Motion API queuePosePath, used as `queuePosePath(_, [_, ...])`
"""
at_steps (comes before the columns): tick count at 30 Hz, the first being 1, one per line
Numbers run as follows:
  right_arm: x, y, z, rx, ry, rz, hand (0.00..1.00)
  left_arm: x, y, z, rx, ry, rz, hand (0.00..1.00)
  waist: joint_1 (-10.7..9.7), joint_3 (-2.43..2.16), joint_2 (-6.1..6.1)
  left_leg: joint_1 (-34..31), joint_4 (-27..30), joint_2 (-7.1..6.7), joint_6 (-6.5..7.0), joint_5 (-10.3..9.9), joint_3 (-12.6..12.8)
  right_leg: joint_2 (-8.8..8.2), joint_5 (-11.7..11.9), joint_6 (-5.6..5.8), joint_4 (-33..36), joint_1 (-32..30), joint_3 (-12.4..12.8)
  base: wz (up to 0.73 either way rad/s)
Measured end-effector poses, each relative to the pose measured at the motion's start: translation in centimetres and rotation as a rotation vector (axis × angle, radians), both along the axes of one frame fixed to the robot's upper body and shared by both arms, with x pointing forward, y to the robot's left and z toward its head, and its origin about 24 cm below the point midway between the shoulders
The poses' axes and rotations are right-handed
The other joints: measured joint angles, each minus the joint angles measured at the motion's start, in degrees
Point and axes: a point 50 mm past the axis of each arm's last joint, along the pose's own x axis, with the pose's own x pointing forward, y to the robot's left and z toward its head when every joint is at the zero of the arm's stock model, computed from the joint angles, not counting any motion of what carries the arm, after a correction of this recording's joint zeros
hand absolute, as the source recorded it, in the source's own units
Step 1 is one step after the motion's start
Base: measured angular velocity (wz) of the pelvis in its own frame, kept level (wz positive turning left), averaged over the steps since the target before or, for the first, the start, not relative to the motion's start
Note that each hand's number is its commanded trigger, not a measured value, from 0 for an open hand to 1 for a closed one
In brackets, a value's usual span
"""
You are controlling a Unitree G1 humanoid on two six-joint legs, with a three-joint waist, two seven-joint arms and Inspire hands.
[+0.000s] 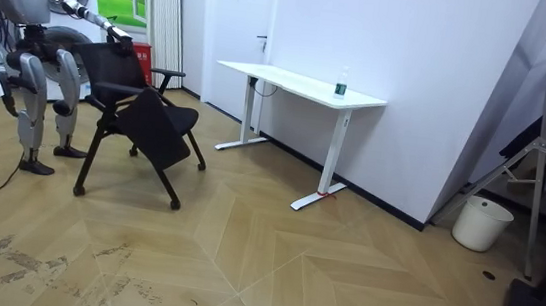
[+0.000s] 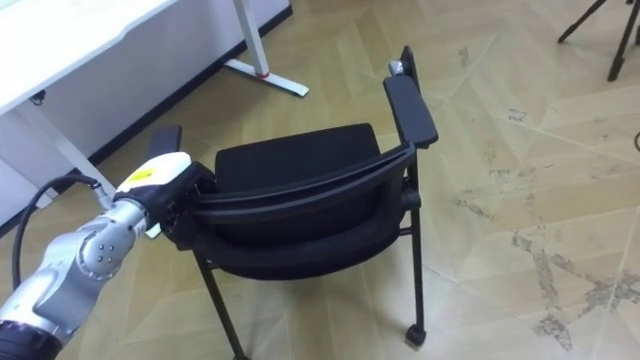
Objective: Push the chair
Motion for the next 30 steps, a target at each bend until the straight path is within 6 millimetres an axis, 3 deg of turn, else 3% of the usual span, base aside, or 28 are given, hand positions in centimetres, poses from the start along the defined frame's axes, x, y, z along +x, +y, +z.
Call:
queuePosePath(4, [-0.2, -1.0, 0.3, -0.072, 0.029, 0.020, 0.00, 0.0, 0.0, 0.1, 0.001, -0.002, 0.000, 1.00, 0.06, -0.20, 0.08, 0.03, -0.02, 0.00, 0.00, 0.00, 0.15, -0.01, -0.01, 0.01, 0.05, -0.01, 0.09, -0.01])
queuePosePath(8, [-0.2, -2.5, 0.9, -0.169, 0.041, -0.021, 0.00, 0.0, 0.1, 0.0, 0.006, 0.003, 0.006, 1.00, -0.45, 0.29, -1.09, 0.71, -0.09, -0.03, 0.00, 0.00, 0.01, -0.02, -0.02, 0.00, 0.04, 0.65, -0.10, 0.02])
queuePosePath(12, [1.1, -3.5, 1.6, -0.254, 0.020, 0.002, 0.00, 0.0, 0.4, 0.1, 0.015, 0.004, 0.012, 1.00, -0.34, 0.00, -1.76, 0.52, 0.05, 0.03, 0.00, 0.00, 0.19, 0.03, -0.03, 0.01, 0.40, 0.27, -0.03, -0.04])
queuePosePath(16, [6.3, -4.9, 3.9, -0.383, -0.124, 0.084, 0.00, 0.2, 0.6, 0.4, 0.026, -0.006, 0.011, 1.00, -0.18, -0.57, -2.69, -0.19, 0.45, 0.10, 0.03, 0.02, 0.64, 0.00, 0.00, 0.00, 1.26, -0.49, 0.30, -0.04])
queuePosePath(20, [12.1, -5.5, 7.5, -0.510, -0.321, 0.172, 0.00, 0.4, 0.7, 0.6, 0.034, -0.013, 0.005, 1.00, 0.06, -0.72, -3.38, -0.28, 0.50, 0.13, 0.10, 0.06, 0.65, 0.00, 0.16, 0.04, 1.20, -0.75, 0.33, 0.00])
queuePosePath(21, [12.8, -5.5, 8.1, -0.531, -0.351, 0.186, 0.00, 0.4, 0.7, 0.6, 0.034, -0.014, 0.004, 1.00, 0.17, -0.72, -3.38, -0.25, 0.50, 0.13, 0.10, 0.06, 0.66, 0.00, 0.16, 0.04, 1.17, -0.88, 0.38, 0.00])
queuePosePath(26, [18.4, -3.1, 14.2, -0.707, -0.650, 0.390, 0.00, 0.8, 0.3, 1.1, 0.031, -0.035, -0.016, 1.00, 1.84, -0.77, -3.35, -1.24, 0.59, 0.40, 0.10, 0.06, 1.06, 0.23, 0.20, -0.05, 2.12, -2.30, 1.44, -0.07])
queuePosePath(30, [20.4, -0.7, 17.5, -0.757, -0.823, 0.487, 0.00, 0.9, -0.1, 1.1, 0.035, -0.047, -0.033, 1.00, 3.19, -0.66, -3.60, -0.71, 0.17, 0.51, 0.10, 0.06, 1.78, 0.30, 0.30, -0.14, 2.12, -2.18, 1.75, -0.09])
